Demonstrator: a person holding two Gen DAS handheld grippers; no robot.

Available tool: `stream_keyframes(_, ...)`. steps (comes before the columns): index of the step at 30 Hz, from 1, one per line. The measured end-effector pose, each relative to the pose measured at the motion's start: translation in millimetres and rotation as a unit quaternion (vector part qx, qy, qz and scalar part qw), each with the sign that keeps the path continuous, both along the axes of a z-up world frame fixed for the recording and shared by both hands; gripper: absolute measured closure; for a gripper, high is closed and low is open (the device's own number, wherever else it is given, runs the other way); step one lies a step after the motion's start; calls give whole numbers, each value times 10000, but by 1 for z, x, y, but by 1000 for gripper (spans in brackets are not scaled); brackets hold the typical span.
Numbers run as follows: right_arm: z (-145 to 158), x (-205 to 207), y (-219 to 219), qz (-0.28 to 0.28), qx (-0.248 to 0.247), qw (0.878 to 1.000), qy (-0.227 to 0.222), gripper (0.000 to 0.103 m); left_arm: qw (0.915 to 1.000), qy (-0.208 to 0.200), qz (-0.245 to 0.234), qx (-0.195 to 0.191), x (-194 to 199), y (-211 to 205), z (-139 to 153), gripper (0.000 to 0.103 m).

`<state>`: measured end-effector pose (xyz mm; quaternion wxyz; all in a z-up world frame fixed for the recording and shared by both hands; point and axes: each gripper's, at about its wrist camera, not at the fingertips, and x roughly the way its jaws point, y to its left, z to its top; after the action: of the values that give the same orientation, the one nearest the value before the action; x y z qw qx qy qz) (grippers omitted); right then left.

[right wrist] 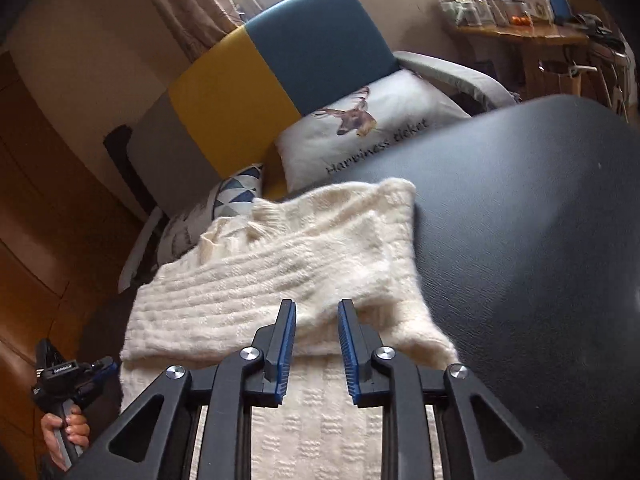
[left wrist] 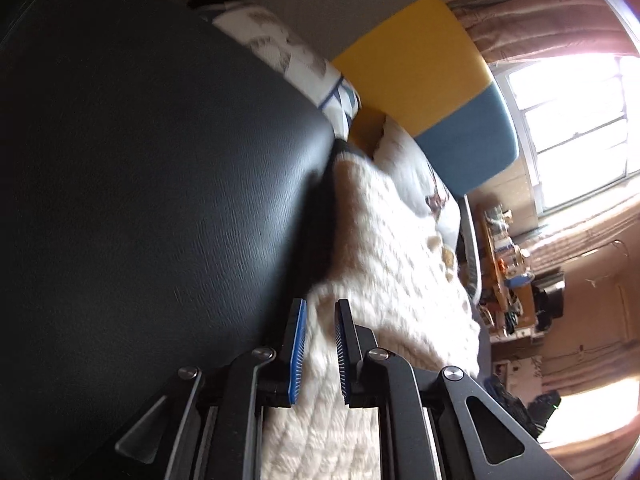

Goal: Fold clothes

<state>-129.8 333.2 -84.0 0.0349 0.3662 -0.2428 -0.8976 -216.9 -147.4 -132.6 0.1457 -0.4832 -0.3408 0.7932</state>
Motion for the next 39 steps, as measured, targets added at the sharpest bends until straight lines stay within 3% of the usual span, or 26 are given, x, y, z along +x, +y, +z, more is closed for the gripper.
stream_keyframes(2,-1,-21,-26,264,307,9992,-29,80,10000,11,-47,12,-15,6,2,89)
stream_keyframes(5,-12,-55,-49,643,672,9954,-245,80,9999,-104,-122,-26,-46,12,-4,78)
stream_keyframes(7,-21,-68,-58,775,856,9926,-373,80,9994,-278,-110,181,-69,10,-14,60)
stream_keyframes(8,-25,-72,-61,795,940,9916,-402,80,9987,-357,-108,358,-79,10,-21,57)
stream_keyframes(11,-36,-80,-62,795,1040,9904,-447,80,9961,-528,-195,677,-104,20,-35,55)
stream_keyframes(12,-39,-81,-61,798,1060,9901,-460,80,9958,-515,-298,689,-109,25,-35,60)
stream_keyframes(14,-45,-79,-60,889,1175,9884,-365,81,9970,-286,-472,534,-114,36,-26,85)
stream_keyframes(16,-51,-77,-58,977,1281,9866,-272,82,9977,243,-530,333,-109,43,-5,91)
stream_keyframes(17,-53,-77,-55,973,1197,9877,-251,82,9963,611,-589,154,-102,47,9,91)
stream_keyframes(18,-55,-76,-52,968,1112,9888,-231,83,9937,882,-634,-281,-97,54,19,91)
stream_keyframes(21,-56,-76,-53,909,1112,9893,-256,83,9795,738,-812,-1688,-104,79,6,91)
stream_keyframes(24,-54,-74,-63,917,1432,9850,-275,82,9801,553,-663,-1788,-109,80,-4,87)
stream_keyframes(25,-53,-75,-64,916,1441,9849,-284,82,9811,526,-564,-1774,-109,78,-2,79)
stream_keyframes(27,-53,-75,-64,913,1456,9846,-302,82,9829,541,-281,-1735,-99,66,6,74)
stream_keyframes(30,-45,-79,-63,945,1295,9862,-405,81,9859,797,17,-1471,-73,47,23,74)
stream_keyframes(32,-35,-84,-65,965,1160,9874,-480,79,9884,1125,-227,-998,-48,43,30,73)
stream_keyframes(35,-18,-104,-85,1598,42,9866,-338,77,9825,1430,-758,-919,-23,59,29,72)
stream_keyframes(39,-8,-151,-144,2279,-438,9716,-467,77,9814,1302,-1047,-944,-14,71,13,72)
